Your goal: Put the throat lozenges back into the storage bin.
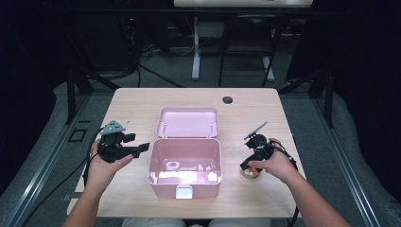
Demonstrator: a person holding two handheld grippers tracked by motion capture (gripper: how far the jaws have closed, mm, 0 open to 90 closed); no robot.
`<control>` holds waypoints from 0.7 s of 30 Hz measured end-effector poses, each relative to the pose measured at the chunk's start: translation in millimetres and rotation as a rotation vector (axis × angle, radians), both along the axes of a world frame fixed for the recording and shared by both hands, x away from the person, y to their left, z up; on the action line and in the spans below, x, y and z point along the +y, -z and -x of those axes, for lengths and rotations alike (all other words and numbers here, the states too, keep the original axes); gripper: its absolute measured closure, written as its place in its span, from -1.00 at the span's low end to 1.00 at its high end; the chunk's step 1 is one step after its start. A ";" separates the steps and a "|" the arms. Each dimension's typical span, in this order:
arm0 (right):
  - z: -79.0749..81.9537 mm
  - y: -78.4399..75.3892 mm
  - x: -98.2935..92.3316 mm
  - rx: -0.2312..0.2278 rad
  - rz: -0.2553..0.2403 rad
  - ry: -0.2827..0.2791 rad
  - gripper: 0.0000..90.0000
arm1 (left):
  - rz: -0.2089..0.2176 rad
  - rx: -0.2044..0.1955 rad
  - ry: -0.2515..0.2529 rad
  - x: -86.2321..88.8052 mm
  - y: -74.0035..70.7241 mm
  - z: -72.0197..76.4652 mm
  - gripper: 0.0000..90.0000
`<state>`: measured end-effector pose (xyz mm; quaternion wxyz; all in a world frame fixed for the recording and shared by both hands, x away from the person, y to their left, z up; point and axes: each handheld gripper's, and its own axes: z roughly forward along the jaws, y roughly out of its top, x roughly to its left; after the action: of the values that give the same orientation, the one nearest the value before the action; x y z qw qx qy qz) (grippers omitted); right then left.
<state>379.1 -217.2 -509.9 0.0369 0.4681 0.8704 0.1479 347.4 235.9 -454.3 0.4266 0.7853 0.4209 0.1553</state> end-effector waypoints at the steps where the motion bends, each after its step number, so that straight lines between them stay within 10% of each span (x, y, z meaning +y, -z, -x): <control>1: -1.0 2.1 0.3 0.003 0.017 -0.010 -0.69 | 0.000 0.001 0.000 0.0 0.1 0.0 -0.37; 21: -6.3 23.4 5.3 0.059 0.062 0.006 -0.70 | 0.001 0.010 0.000 -1.1 1.9 -0.5 -0.37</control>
<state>385.4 -211.9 -533.4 0.0261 0.4733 0.8740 0.1069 347.9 234.8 -456.3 0.4248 0.7859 0.4232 0.1510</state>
